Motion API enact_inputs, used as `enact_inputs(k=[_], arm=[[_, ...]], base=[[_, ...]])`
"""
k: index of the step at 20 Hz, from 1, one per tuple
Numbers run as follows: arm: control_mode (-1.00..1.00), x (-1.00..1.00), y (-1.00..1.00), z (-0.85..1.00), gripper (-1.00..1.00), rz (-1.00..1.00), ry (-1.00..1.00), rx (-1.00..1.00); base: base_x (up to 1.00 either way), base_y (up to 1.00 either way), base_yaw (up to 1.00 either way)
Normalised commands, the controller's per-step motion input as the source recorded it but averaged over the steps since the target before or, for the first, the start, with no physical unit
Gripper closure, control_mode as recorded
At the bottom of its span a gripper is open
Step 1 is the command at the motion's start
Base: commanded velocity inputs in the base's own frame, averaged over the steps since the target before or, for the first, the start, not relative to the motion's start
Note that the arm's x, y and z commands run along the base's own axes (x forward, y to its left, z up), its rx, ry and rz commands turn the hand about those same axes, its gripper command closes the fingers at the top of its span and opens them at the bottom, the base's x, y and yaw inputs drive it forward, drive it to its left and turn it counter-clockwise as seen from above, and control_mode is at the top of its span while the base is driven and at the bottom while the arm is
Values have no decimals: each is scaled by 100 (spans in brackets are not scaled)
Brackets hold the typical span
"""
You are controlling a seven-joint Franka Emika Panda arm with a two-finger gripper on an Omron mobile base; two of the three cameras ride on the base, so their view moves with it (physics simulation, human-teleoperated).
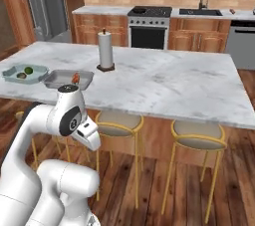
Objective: Place the cold items (lime and squash) from the fridge in one tupperware on the dining counter. Place the warm items (hot dog and kebab skewer) in the stove area in another tupperware.
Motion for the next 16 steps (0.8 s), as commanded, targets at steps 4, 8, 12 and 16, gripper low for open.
enact_inputs(k=[4, 8, 12, 16], arm=[[100, 0, 0, 0, -100, 0, 0, 0], [100, 0, 0, 0, -100, 0, 0, 0], [100, 0, 0, 0, -100, 0, 0, 0], [100, 0, 0, 0, -100, 0, 0, 0]], base=[[0, -100, -8], [0, -100, -3], [0, -100, 0], [8, -100, 0]])
